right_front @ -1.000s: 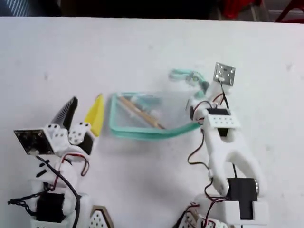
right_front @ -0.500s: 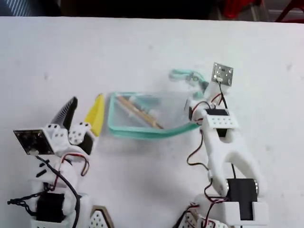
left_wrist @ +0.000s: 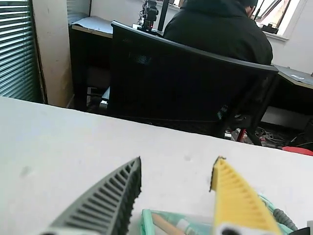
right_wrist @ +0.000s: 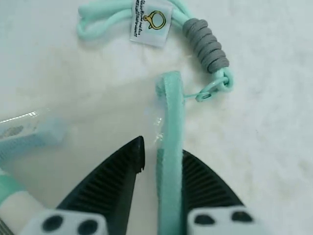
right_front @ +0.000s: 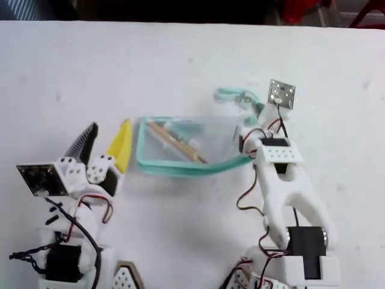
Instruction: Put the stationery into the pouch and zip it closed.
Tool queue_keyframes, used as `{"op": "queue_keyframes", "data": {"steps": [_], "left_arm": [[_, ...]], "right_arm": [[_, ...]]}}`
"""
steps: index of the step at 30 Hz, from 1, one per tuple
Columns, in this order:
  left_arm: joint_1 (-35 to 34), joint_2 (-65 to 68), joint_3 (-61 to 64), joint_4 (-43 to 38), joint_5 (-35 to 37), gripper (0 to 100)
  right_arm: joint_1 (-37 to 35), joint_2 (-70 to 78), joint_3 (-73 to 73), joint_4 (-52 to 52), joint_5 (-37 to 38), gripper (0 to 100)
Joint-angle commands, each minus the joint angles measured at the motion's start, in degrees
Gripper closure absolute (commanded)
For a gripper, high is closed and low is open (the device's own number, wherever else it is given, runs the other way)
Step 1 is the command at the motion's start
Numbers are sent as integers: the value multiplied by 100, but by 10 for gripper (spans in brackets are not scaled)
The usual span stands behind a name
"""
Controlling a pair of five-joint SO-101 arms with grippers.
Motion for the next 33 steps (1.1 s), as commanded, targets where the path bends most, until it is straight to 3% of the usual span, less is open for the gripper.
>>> {"op": "queue_keyframes", "data": {"steps": [1,6,20,29,33], "left_arm": [[66,40,-18,-167,-79,752],[66,40,-9,-158,-79,752],[66,40,53,-237,-105,752],[31,57,26,-527,-1108,752],[31,75,-466,-114,-1547,752]], "right_arm": [[-136,-163,-18,189,88,805],[-110,-163,-18,189,88,670],[-92,-171,-26,198,88,676],[840,-743,-9,198,35,676],[804,-1156,18,400,70,676]]}}
